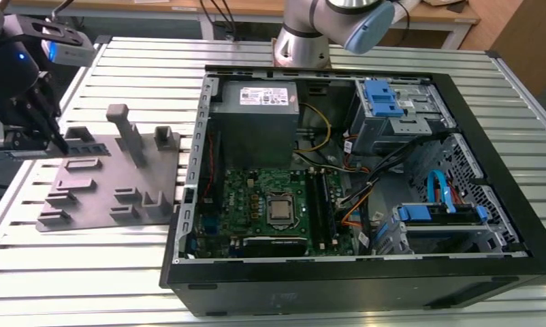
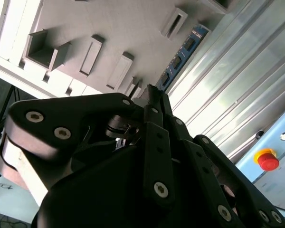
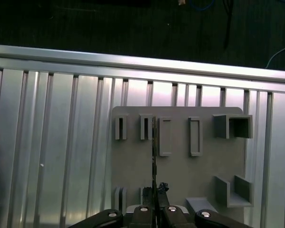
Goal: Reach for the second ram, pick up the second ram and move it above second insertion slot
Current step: 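Pick up the second ram and move it above second insertion slot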
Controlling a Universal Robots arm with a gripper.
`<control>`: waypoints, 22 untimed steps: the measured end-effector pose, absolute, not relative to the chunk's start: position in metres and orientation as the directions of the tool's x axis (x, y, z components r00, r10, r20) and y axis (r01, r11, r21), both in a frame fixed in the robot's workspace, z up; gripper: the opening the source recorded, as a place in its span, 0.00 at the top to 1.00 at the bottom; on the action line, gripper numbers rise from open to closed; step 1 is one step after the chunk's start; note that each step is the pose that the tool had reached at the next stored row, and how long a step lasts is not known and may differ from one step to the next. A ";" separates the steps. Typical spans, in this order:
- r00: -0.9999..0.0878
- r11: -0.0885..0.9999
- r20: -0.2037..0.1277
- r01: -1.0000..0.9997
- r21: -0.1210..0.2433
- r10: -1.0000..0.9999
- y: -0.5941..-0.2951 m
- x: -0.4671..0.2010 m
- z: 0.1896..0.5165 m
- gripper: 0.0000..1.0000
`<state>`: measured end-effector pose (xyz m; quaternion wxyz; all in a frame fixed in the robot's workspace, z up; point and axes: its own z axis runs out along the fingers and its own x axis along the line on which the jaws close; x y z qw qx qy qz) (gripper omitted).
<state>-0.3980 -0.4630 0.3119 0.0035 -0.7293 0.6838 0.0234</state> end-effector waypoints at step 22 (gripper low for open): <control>0.064 -0.065 -0.039 -0.998 0.027 -0.997 -0.463 -0.398 0.349 0.86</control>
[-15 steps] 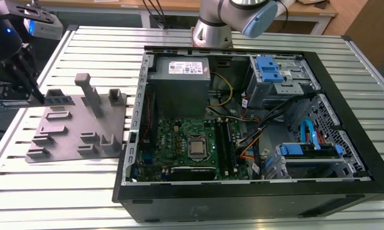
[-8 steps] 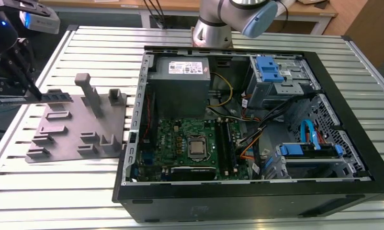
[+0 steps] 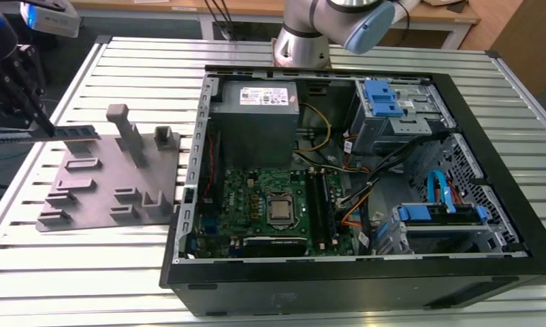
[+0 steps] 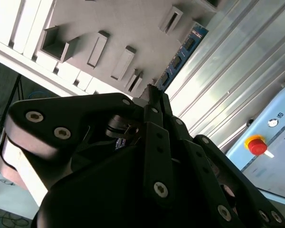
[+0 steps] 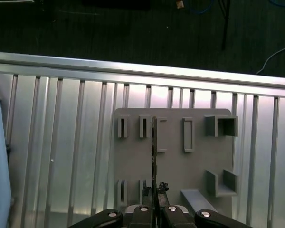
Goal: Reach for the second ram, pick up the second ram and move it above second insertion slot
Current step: 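Pick up the second ram and move it above second insertion slot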
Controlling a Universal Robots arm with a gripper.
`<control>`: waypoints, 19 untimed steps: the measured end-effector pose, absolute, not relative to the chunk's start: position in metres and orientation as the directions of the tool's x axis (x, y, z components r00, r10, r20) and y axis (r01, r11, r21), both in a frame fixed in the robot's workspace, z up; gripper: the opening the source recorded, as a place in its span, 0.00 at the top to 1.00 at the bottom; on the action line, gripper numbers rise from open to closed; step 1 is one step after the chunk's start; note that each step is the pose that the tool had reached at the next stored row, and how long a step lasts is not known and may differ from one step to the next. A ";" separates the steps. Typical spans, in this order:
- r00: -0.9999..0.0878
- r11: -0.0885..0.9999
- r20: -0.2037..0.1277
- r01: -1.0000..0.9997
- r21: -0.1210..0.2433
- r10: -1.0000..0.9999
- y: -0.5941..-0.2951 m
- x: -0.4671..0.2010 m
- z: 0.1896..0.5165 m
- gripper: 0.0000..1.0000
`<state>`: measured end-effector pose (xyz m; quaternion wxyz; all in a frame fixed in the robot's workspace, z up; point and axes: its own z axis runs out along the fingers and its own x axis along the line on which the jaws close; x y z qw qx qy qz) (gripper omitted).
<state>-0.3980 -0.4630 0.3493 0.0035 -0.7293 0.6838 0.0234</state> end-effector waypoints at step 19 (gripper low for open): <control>0.064 -0.065 -0.039 -0.998 0.027 -0.997 -0.463 -0.398 0.382 0.86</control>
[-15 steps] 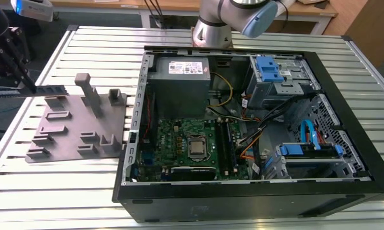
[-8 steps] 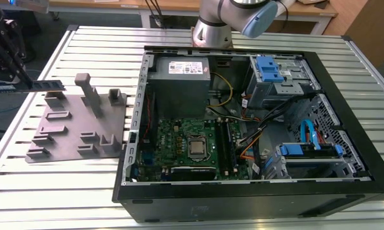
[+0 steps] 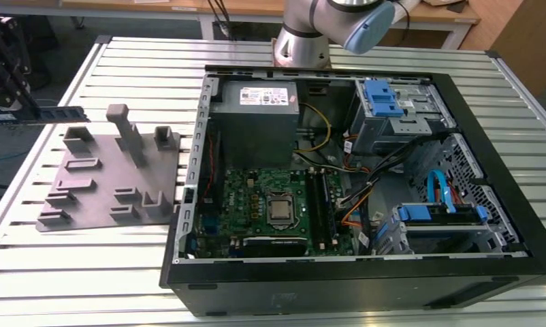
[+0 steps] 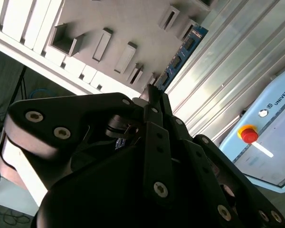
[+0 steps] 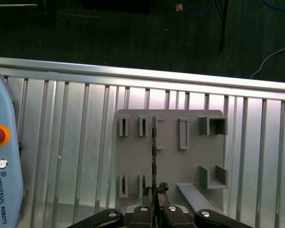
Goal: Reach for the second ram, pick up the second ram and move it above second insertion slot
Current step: 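Pick up the second ram and move it above second insertion slot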
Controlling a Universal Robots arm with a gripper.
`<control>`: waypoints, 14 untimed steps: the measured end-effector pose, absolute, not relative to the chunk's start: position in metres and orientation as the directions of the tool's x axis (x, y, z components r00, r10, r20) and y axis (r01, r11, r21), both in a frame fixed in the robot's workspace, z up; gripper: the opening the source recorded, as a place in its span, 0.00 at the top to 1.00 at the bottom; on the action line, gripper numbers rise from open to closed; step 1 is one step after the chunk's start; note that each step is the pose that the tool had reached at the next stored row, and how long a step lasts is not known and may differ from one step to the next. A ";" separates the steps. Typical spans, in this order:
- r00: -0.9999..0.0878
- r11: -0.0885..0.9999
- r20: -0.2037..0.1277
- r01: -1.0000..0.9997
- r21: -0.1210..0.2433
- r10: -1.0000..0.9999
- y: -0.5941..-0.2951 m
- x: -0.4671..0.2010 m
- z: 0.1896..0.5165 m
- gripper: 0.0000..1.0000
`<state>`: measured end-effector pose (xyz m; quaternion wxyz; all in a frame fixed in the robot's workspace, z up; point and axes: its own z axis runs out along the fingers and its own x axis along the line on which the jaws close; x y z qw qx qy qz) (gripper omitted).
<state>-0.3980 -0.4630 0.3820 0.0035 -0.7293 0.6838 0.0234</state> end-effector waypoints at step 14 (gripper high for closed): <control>0.064 -0.065 -0.039 -0.998 0.027 -0.997 -0.463 -0.398 0.407 0.86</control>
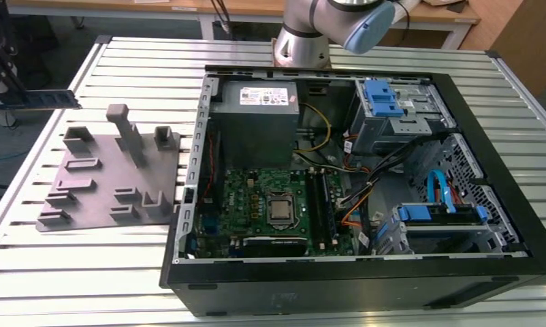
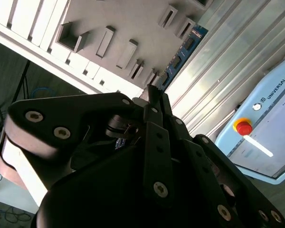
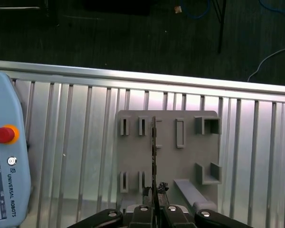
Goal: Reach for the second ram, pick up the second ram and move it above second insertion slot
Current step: 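Pick up the second ram and move it above second insertion slot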
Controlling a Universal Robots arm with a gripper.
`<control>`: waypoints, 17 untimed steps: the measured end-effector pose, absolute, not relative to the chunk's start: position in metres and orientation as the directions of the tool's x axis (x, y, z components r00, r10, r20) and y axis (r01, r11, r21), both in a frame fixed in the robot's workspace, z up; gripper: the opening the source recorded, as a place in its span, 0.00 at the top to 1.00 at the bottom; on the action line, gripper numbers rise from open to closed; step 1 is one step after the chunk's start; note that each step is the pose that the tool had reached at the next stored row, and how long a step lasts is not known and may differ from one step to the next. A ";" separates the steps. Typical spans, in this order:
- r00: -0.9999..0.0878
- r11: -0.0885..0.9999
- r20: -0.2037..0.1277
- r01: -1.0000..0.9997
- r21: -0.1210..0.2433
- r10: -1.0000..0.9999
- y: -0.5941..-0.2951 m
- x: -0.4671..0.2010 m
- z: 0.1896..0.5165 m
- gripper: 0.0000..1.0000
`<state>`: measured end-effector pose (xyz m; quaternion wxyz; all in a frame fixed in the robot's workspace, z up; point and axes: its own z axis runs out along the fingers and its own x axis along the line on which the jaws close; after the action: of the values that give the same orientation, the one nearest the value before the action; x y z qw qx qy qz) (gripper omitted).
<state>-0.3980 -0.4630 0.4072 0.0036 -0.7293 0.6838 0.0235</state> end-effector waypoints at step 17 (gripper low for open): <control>0.064 -0.065 -0.039 -0.998 0.027 -0.997 -0.463 -0.398 0.442 0.86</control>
<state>-0.3980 -0.4630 0.4419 0.0036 -0.7293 0.6838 0.0235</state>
